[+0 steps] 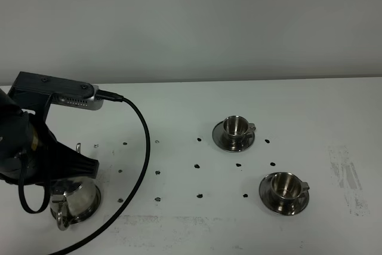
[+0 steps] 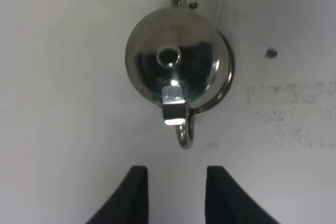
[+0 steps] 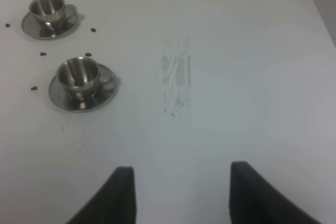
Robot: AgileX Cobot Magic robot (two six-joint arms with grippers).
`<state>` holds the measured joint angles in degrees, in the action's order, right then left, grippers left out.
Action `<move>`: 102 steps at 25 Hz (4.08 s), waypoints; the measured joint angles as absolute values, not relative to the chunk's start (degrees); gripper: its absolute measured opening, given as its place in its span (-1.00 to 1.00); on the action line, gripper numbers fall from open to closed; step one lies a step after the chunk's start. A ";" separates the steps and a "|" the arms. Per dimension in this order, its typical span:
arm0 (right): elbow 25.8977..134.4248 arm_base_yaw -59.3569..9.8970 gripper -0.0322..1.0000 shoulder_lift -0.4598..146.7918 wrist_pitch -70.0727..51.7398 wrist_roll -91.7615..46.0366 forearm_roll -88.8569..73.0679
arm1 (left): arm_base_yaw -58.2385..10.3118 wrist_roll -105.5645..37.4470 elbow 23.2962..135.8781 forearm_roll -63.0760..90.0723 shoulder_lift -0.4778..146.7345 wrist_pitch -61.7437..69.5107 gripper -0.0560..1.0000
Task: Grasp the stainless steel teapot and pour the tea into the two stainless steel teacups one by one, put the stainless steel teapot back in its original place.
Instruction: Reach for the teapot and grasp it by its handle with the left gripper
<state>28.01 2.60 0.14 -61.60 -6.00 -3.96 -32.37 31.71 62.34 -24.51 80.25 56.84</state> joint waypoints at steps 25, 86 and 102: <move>28.01 2.60 -0.11 0.14 -61.60 -6.00 -3.96 | -26.57 36.24 52.72 -23.17 85.41 48.77 0.49; 28.01 2.60 -0.11 0.14 -61.60 -6.00 -3.96 | -16.86 24.34 56.13 -13.56 102.63 40.12 0.44; 28.01 2.60 -0.11 0.14 -61.60 -6.00 -3.96 | -16.86 18.84 57.22 -8.19 102.74 40.07 0.44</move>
<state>28.01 2.60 0.14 -61.60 -6.00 -3.96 -16.86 18.84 57.22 -8.19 102.74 40.07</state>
